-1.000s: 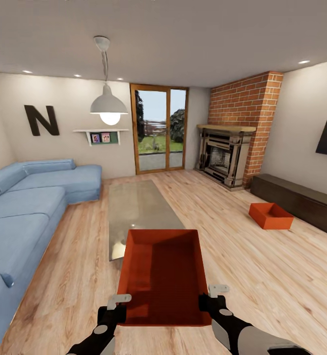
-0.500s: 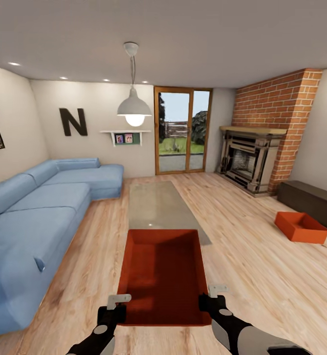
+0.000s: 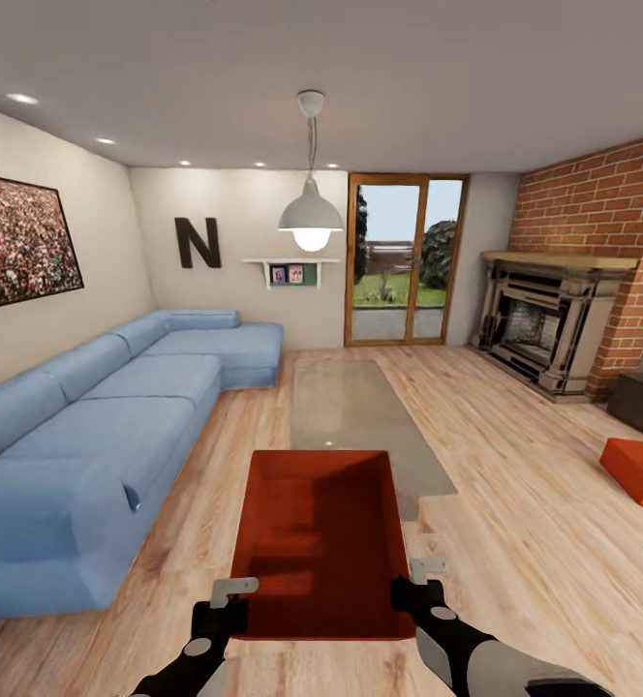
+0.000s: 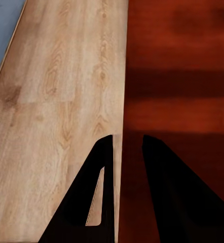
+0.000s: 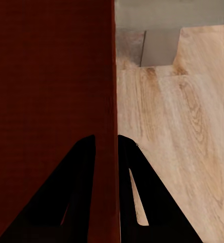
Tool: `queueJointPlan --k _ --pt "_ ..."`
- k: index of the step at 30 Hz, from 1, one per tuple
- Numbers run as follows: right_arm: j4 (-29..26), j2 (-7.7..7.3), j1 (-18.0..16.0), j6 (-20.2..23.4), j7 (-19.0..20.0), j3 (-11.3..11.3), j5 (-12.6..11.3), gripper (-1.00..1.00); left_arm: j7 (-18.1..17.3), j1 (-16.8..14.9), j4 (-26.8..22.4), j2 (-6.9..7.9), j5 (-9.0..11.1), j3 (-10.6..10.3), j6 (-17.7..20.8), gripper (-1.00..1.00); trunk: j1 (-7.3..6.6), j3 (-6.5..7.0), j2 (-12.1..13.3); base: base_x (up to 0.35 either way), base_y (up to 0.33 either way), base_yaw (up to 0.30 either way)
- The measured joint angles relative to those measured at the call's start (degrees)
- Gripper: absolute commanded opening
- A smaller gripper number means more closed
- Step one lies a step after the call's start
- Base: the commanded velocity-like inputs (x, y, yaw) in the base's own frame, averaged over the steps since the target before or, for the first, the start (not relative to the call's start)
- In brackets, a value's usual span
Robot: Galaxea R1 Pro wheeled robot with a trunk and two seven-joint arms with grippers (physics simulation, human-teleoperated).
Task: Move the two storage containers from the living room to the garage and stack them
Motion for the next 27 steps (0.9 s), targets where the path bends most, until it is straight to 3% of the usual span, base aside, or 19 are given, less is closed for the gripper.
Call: queueJointPlan --k 18,27 --pt "0.0 0.01 0.0 0.0 0.0 -0.1 0.1 -1.0 0.0 0.0 -0.1 0.01 0.0 0.0 0.1 -1.0 0.0 0.57 0.0 -0.002 0.0 0.29" --pt "0.0 0.02 0.0 0.0 0.0 -0.1 0.0 -1.0 0.0 0.0 -0.1 0.03 0.1 -0.1 0.1 -1.0 0.04 0.83 0.0 -0.234 0.0 0.29"
